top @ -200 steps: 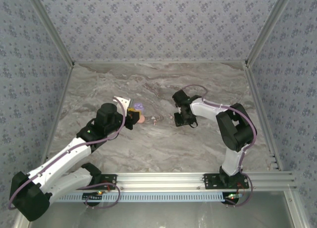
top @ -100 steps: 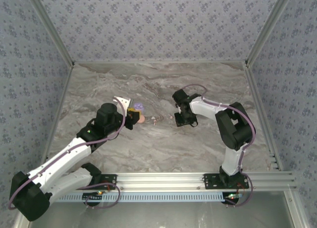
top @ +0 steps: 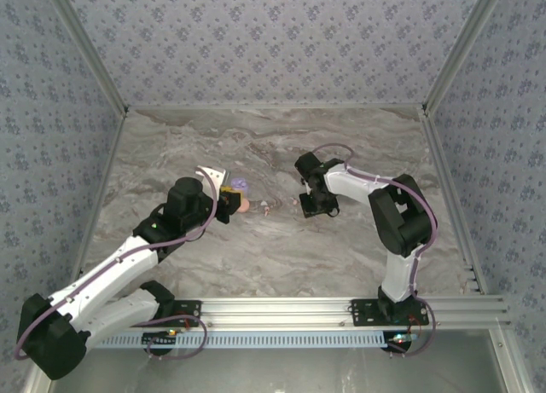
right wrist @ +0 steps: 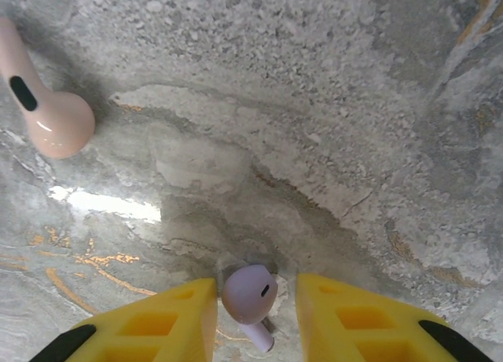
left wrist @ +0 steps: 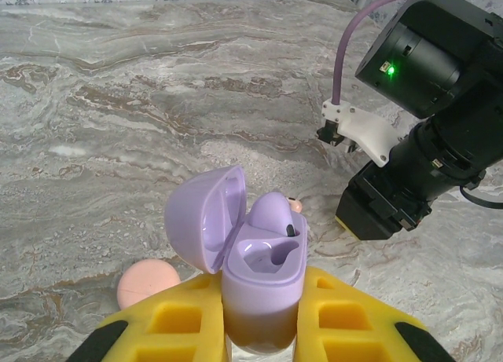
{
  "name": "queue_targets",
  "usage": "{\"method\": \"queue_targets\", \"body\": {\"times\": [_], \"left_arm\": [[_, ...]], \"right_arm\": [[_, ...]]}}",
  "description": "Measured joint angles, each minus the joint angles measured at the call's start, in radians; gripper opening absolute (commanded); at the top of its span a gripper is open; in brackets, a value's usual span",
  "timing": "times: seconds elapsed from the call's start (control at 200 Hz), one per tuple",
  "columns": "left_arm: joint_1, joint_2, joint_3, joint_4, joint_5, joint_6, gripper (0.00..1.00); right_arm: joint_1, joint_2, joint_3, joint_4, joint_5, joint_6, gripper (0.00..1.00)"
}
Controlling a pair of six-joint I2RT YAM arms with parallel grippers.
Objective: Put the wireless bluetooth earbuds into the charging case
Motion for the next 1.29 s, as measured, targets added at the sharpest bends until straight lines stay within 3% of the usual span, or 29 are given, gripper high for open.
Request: {"method": "queue_targets", "body": {"times": [0.85,1.089,1.294], "left_arm": [[0.0,0.0,0.0,0.0,0.0,0.0,0.13],[0.0,0.0,0.0,0.0,0.003,0.0,0.13],[0.0,0.0,-0.001,0.0,0.003,0.0,0.13]], "right_arm": [[0.009,0.04,0.04,-0.033,0.014,-0.008,0.34],[0.009,0.047,0.049,-0.045,0.023,-0.007,0.24],[0.0,0.041,0.045,-0.044,0.019,0.016,0.22]]}}
